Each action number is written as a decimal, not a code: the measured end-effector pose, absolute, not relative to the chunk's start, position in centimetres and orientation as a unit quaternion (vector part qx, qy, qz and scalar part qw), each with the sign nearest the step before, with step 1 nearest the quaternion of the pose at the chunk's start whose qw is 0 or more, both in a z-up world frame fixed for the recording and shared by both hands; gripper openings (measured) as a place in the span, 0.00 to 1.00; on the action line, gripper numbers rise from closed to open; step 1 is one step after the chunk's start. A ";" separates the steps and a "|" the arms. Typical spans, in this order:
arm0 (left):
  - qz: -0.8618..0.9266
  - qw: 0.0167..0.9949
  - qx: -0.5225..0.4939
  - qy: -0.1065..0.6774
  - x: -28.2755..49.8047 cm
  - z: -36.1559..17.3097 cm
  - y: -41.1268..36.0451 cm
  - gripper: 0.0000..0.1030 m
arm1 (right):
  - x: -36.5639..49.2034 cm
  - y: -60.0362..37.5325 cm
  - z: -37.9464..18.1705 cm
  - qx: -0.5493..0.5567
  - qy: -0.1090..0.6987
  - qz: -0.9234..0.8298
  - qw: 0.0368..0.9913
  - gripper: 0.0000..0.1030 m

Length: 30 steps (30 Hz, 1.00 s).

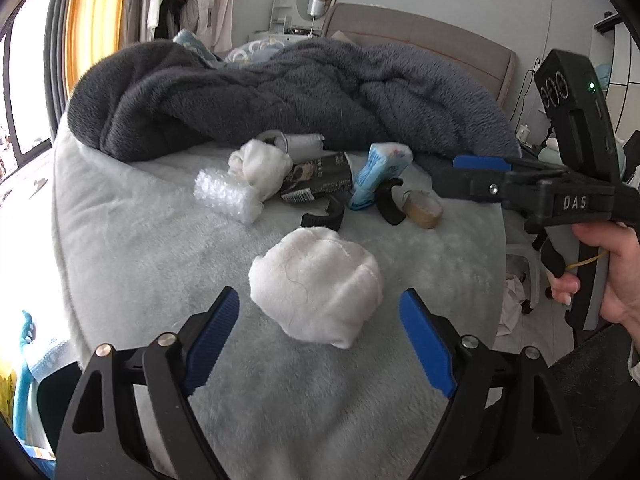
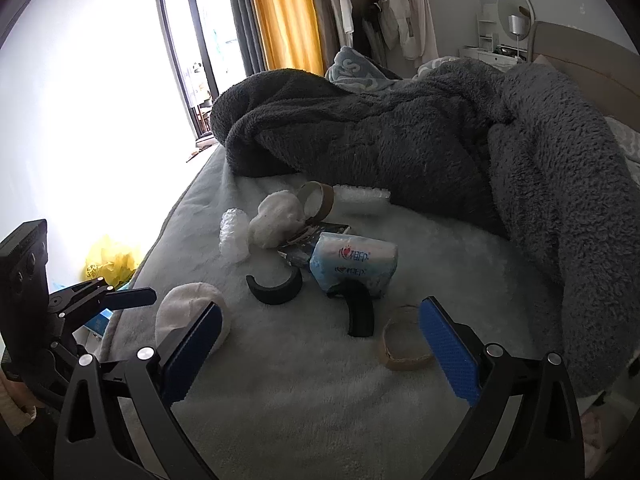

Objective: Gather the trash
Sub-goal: 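Grasp the white tissue wad with the left tool while the right tool grasps the tissue pack, then carry the tissue wad and tissue pack over the teal bin with both tools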

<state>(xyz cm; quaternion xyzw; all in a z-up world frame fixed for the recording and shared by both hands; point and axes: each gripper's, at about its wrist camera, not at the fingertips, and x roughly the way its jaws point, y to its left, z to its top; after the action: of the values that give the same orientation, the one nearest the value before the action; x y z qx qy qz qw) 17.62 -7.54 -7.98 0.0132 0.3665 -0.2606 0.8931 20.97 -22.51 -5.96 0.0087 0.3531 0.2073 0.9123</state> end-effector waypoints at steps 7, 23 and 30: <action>-0.267 0.881 0.009 0.389 19.4 -9.6 -8.4 0.72 | 23.9 -22.2 -6.8 0.020 0.367 0.192 0.910 0.87; -0.262 0.887 -0.049 0.378 19.6 -9.1 -6.5 0.43 | 26.9 -21.4 -7.3 0.043 0.384 0.146 0.911 0.54; -0.240 0.899 -0.062 0.361 19.3 -7.8 -4.3 0.41 | 26.4 -21.2 -5.8 0.039 0.356 0.127 0.925 0.53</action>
<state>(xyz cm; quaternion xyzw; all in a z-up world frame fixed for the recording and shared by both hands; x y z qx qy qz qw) 19.34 -4.28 -7.79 -0.0617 0.3609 -0.2401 0.8990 26.45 -21.24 -5.77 0.0385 0.3558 0.1271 0.9251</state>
